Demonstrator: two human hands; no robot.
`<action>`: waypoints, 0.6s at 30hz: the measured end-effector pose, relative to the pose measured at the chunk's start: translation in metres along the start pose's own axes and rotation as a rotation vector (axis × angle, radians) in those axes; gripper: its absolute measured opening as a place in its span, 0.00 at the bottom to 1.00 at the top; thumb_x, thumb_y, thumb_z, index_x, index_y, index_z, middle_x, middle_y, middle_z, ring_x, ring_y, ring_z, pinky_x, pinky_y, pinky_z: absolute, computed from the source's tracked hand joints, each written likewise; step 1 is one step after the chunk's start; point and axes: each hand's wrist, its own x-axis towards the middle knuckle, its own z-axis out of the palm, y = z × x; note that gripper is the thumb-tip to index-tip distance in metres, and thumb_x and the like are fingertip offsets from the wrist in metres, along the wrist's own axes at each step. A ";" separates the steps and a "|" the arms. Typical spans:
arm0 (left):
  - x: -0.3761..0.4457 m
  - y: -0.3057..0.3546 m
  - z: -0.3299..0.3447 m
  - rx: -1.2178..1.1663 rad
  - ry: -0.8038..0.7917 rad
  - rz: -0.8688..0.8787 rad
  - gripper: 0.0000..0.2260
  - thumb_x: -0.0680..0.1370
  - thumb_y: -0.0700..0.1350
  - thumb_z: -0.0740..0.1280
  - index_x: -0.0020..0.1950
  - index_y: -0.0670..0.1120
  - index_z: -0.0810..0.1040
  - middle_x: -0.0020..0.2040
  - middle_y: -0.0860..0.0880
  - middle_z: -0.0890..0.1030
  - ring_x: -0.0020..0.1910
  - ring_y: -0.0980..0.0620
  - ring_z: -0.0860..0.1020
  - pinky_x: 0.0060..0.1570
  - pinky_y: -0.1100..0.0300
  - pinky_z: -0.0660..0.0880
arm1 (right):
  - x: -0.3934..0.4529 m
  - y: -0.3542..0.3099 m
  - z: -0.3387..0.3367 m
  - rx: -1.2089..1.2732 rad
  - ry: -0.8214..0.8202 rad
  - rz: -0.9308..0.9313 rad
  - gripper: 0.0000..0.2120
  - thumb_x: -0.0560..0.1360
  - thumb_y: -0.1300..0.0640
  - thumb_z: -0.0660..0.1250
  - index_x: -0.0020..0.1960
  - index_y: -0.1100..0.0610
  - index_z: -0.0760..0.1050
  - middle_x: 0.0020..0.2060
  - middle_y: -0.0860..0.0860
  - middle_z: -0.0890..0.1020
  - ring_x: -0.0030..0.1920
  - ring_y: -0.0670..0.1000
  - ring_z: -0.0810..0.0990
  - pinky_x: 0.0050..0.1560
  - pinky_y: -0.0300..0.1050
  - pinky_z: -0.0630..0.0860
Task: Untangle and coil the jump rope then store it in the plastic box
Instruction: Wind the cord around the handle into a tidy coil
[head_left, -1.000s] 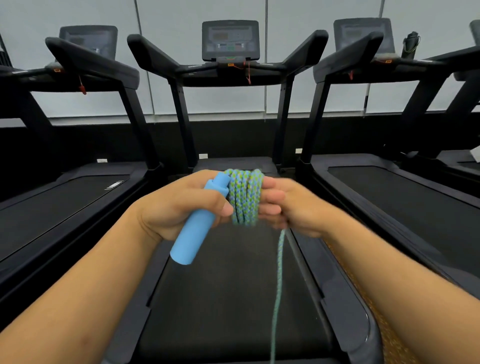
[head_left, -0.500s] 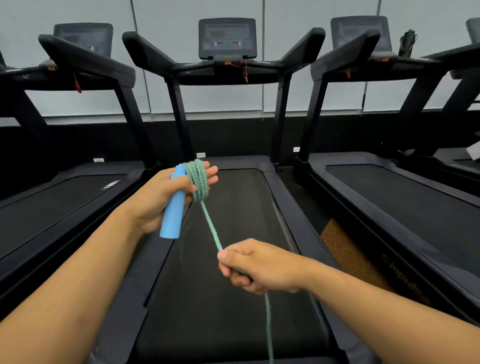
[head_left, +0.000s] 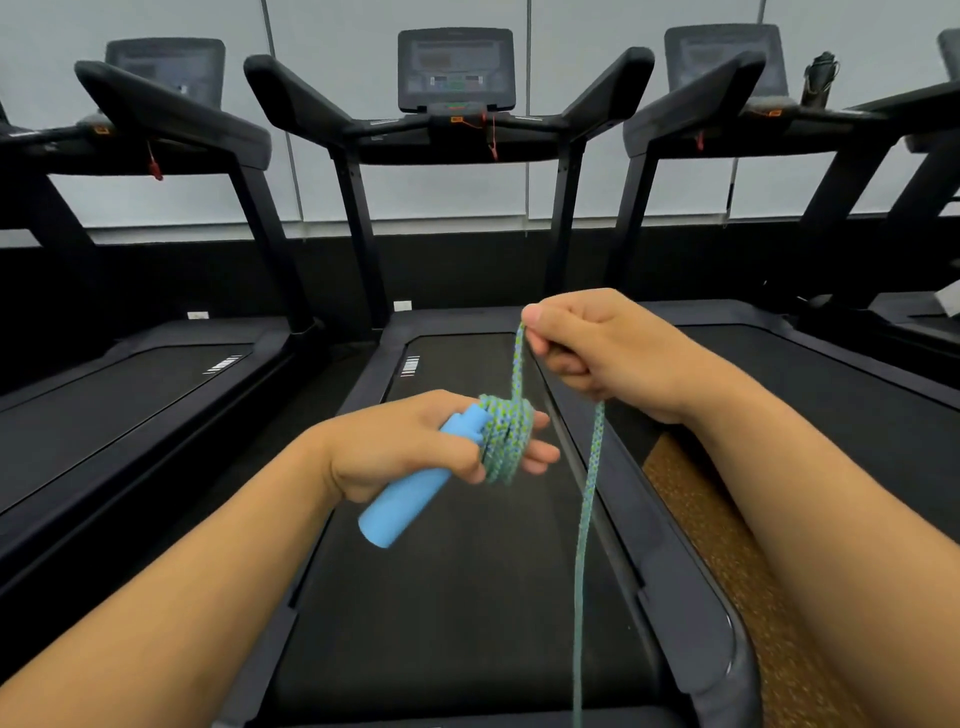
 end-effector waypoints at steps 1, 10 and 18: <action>0.000 0.001 0.001 -0.010 -0.031 -0.002 0.27 0.72 0.29 0.61 0.72 0.40 0.75 0.65 0.44 0.84 0.67 0.47 0.81 0.70 0.55 0.73 | 0.003 0.006 -0.002 0.007 0.019 0.008 0.17 0.87 0.50 0.58 0.41 0.55 0.72 0.27 0.47 0.66 0.25 0.46 0.59 0.25 0.36 0.58; 0.002 0.007 -0.009 -0.314 0.096 0.189 0.29 0.66 0.37 0.68 0.67 0.33 0.75 0.57 0.35 0.82 0.51 0.45 0.85 0.53 0.61 0.81 | -0.001 0.072 0.064 0.433 -0.053 0.162 0.17 0.87 0.60 0.53 0.41 0.54 0.72 0.25 0.44 0.62 0.24 0.42 0.58 0.27 0.36 0.54; -0.002 -0.012 -0.041 -0.414 0.354 0.184 0.29 0.71 0.33 0.59 0.74 0.36 0.71 0.69 0.38 0.80 0.70 0.40 0.78 0.69 0.50 0.75 | -0.018 0.069 0.107 0.294 -0.238 0.242 0.16 0.88 0.50 0.54 0.44 0.53 0.69 0.28 0.47 0.65 0.26 0.46 0.58 0.29 0.40 0.56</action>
